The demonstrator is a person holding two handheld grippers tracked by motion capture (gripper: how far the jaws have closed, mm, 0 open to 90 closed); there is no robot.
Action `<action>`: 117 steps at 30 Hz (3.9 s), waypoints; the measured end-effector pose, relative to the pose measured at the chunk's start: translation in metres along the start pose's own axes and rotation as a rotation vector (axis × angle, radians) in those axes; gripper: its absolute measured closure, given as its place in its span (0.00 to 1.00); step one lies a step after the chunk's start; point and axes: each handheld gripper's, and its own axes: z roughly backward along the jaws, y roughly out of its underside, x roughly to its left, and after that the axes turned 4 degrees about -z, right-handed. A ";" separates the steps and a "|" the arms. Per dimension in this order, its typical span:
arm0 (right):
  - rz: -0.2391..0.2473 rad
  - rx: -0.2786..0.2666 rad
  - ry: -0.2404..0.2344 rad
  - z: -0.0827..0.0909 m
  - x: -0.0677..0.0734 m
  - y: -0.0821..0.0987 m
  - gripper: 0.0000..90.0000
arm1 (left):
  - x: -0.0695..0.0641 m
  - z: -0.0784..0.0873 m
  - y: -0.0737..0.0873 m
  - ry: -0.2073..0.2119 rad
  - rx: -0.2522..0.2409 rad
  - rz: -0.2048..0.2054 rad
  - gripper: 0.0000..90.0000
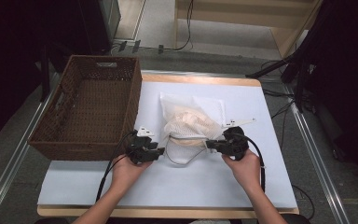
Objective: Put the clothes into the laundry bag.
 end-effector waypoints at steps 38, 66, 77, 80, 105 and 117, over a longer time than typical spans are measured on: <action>0.049 0.096 0.002 -0.022 0.009 0.005 0.99 | -0.018 0.075 0.041 0.141 -0.083 0.060 0.83; 0.199 -0.038 -0.101 0.018 0.065 -0.012 0.68 | -0.006 0.078 0.026 0.182 -0.093 -0.001 0.54; 0.265 -0.015 -0.118 -0.007 0.085 -0.020 0.65 | -0.005 0.082 0.031 0.194 -0.106 0.010 0.49; 0.274 -0.002 -0.123 -0.012 0.088 -0.022 0.65 | -0.004 0.083 0.030 0.177 -0.107 0.003 0.49; 0.296 0.077 -0.128 -0.071 0.100 -0.040 0.67 | 0.001 0.086 0.037 0.157 -0.095 0.009 0.50; 0.280 0.112 -0.102 -0.091 0.082 -0.027 0.65 | -0.002 0.082 0.037 0.152 -0.082 -0.002 0.50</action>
